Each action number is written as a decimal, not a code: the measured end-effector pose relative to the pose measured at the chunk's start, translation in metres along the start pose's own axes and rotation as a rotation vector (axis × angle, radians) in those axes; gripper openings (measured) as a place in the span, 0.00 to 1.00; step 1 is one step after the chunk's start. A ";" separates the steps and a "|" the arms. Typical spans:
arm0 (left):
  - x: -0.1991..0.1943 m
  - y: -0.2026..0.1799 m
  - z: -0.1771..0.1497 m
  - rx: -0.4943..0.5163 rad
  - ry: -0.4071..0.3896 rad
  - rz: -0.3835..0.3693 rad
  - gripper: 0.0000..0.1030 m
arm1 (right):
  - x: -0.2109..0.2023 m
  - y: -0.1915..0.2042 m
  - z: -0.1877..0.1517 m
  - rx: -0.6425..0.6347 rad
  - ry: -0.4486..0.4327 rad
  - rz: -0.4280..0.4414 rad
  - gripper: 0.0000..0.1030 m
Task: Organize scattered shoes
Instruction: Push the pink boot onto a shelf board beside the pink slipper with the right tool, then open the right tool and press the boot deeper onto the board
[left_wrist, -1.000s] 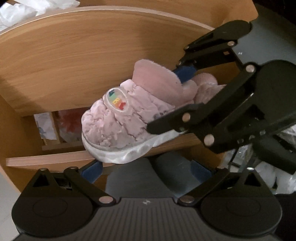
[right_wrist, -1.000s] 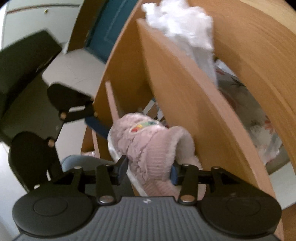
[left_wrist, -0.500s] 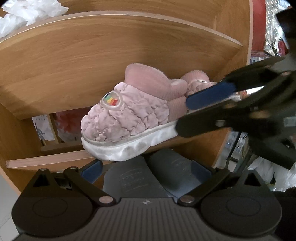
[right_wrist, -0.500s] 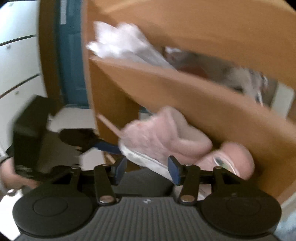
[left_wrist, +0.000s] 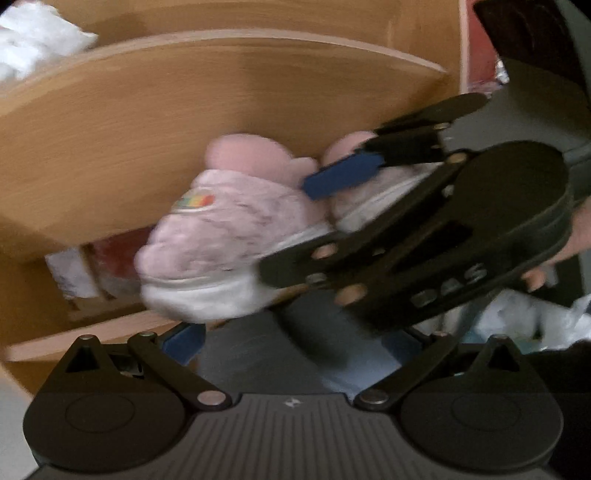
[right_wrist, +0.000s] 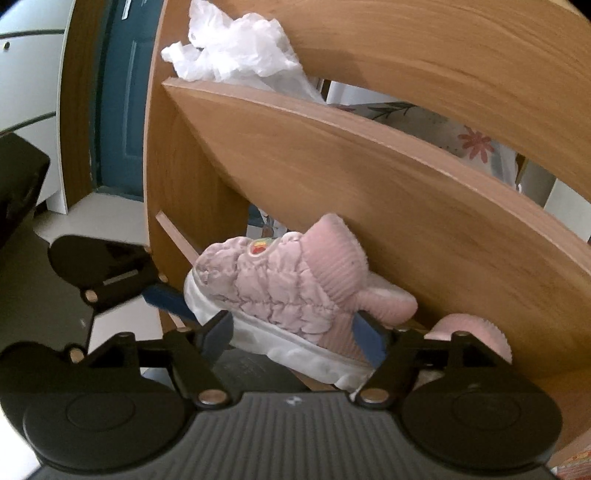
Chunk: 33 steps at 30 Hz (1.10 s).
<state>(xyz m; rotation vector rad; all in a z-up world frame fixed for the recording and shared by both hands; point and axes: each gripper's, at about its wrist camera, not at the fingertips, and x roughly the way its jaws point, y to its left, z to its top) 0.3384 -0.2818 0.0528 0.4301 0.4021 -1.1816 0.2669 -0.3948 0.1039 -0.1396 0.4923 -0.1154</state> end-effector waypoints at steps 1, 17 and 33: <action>-0.003 0.007 0.001 -0.033 -0.012 0.011 1.00 | 0.001 0.000 0.001 -0.006 0.002 -0.003 0.70; -0.013 0.023 0.009 -0.059 -0.030 0.081 1.00 | -0.030 0.022 -0.005 -0.086 -0.101 -0.182 0.07; -0.006 -0.005 0.013 0.033 0.000 0.078 1.00 | -0.001 0.023 -0.006 -0.144 0.034 -0.208 0.00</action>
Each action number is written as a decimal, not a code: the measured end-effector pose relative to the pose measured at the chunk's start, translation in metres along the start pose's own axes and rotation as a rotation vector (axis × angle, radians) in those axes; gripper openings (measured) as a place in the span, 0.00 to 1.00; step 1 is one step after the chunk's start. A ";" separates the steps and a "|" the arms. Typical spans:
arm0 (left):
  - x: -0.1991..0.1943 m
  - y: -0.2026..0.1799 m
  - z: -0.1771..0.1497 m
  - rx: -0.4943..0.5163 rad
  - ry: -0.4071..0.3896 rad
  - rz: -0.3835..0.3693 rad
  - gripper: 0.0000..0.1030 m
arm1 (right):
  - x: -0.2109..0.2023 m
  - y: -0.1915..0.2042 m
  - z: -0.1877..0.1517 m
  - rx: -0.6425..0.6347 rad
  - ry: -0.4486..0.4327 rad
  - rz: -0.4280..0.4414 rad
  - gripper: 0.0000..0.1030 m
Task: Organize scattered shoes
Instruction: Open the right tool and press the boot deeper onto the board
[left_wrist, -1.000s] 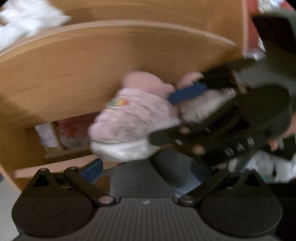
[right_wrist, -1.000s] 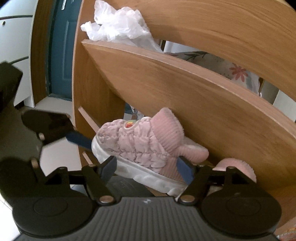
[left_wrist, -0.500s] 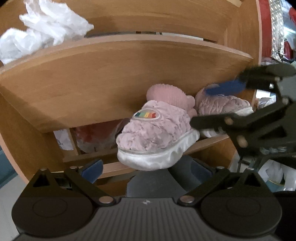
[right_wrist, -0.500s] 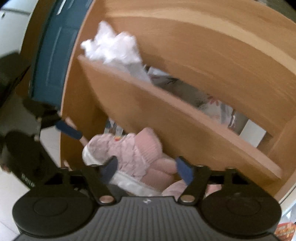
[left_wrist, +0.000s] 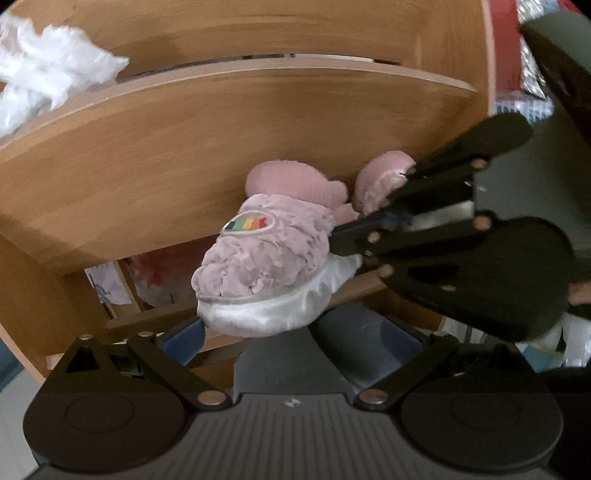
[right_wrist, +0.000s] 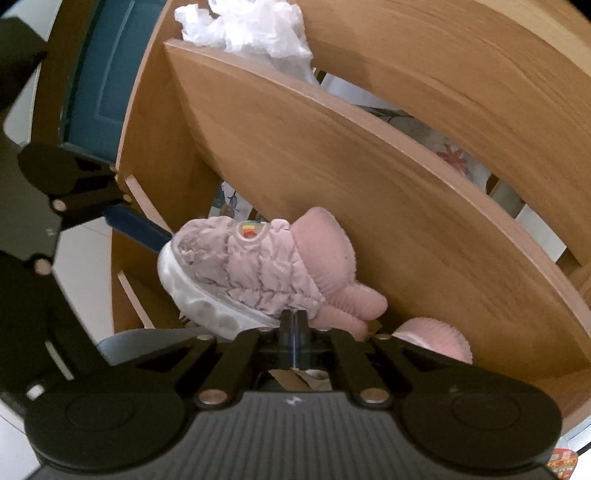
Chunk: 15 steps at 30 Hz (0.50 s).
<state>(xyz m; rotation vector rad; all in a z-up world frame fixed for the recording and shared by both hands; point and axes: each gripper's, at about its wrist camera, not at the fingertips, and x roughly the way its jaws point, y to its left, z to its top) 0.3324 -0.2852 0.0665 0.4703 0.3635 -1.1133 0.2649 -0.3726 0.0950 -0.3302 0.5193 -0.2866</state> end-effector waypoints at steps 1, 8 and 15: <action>-0.002 -0.002 0.000 0.007 -0.001 0.000 1.00 | -0.001 -0.001 -0.001 -0.002 -0.009 0.002 0.00; -0.009 -0.018 0.005 0.026 -0.004 0.007 1.00 | 0.000 -0.003 -0.002 -0.015 -0.004 -0.037 0.00; -0.017 -0.029 0.008 0.026 -0.008 -0.009 1.00 | -0.029 -0.019 -0.005 0.087 -0.027 -0.002 0.05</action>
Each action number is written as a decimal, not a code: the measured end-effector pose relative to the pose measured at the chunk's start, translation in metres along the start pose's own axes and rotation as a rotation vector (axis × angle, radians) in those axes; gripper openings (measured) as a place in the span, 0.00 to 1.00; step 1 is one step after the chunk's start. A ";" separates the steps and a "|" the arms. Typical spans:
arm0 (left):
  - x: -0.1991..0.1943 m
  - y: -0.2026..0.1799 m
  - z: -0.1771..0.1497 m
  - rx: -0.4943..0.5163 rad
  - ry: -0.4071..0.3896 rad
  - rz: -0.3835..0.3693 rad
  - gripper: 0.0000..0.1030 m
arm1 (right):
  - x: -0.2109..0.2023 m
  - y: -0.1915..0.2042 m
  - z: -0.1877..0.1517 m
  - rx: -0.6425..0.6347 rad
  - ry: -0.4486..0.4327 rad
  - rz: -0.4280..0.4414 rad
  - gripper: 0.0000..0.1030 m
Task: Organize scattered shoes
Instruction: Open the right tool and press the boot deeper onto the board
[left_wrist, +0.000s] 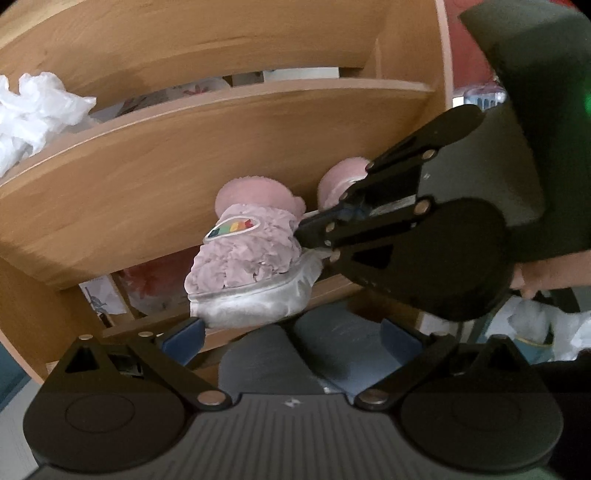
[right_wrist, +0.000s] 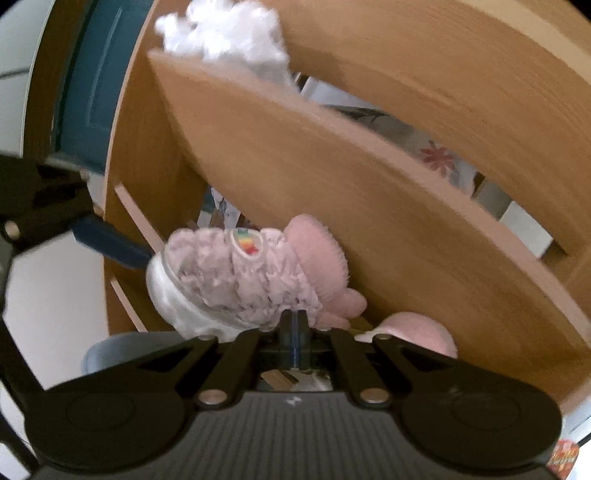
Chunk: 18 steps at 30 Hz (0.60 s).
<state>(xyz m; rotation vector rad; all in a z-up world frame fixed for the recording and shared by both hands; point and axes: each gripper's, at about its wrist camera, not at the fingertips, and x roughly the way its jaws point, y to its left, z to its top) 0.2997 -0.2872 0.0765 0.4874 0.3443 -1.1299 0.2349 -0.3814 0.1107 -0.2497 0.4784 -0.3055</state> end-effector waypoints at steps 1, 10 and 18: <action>-0.001 -0.003 0.001 0.007 0.001 0.000 1.00 | -0.003 -0.002 0.001 0.014 -0.003 -0.001 0.09; 0.002 -0.010 0.006 0.007 -0.031 0.017 1.00 | 0.025 0.006 0.017 -0.030 0.038 -0.014 0.19; 0.001 -0.015 0.008 -0.027 -0.038 0.025 1.00 | -0.030 0.002 0.025 0.048 -0.065 0.115 0.29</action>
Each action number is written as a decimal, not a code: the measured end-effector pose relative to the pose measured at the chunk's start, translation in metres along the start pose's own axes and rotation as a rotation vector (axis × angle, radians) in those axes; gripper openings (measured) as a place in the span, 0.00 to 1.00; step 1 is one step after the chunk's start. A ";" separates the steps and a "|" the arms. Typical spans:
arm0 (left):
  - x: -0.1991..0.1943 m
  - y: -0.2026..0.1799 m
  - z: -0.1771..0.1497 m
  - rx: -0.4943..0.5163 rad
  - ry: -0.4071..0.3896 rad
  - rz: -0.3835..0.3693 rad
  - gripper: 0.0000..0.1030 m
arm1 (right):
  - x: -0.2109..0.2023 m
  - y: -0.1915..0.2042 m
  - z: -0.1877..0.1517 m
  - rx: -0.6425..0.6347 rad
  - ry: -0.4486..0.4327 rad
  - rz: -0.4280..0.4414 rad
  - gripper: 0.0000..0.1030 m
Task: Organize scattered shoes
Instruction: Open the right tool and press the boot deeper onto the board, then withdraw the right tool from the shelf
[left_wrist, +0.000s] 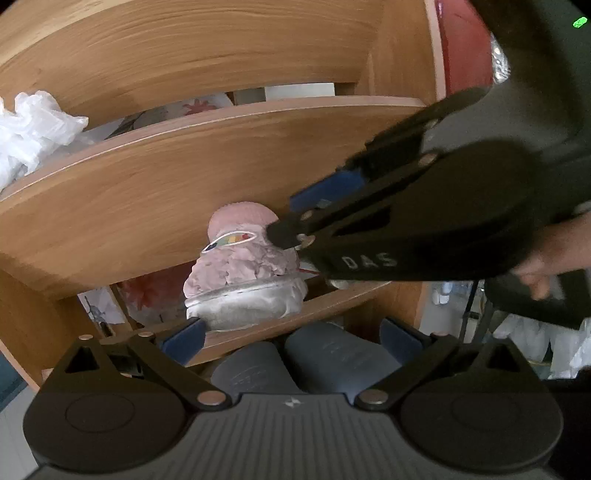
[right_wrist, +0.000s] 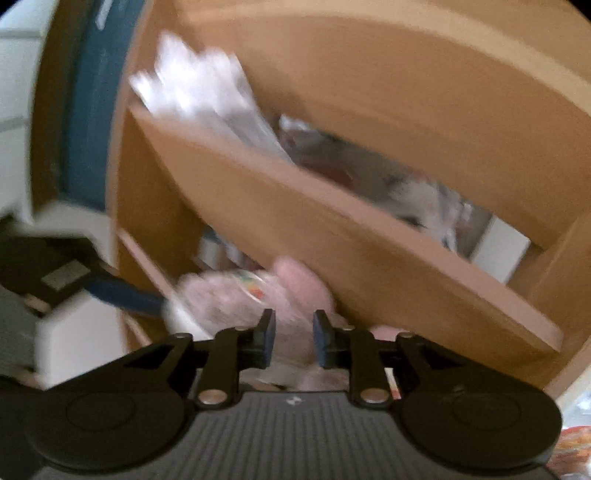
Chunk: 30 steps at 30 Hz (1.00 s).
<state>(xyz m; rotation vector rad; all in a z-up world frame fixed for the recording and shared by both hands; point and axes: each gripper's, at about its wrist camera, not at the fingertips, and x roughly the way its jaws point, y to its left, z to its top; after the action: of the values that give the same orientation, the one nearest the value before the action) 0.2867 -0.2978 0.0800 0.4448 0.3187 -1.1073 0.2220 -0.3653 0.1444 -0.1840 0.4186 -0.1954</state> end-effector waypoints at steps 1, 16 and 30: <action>-0.001 -0.002 0.001 -0.009 -0.004 -0.006 1.00 | -0.002 0.004 0.003 -0.014 -0.003 0.018 0.33; 0.005 -0.033 0.015 0.009 -0.035 -0.047 1.00 | 0.021 -0.004 -0.004 -0.091 0.071 -0.051 0.57; -0.016 0.009 0.020 -0.096 0.070 0.071 1.00 | -0.020 -0.020 -0.025 -0.016 -0.170 -0.031 0.59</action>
<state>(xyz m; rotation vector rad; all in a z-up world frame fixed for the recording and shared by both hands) 0.2887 -0.2918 0.1065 0.4071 0.4125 -1.0042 0.1905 -0.3830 0.1342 -0.2207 0.2487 -0.2049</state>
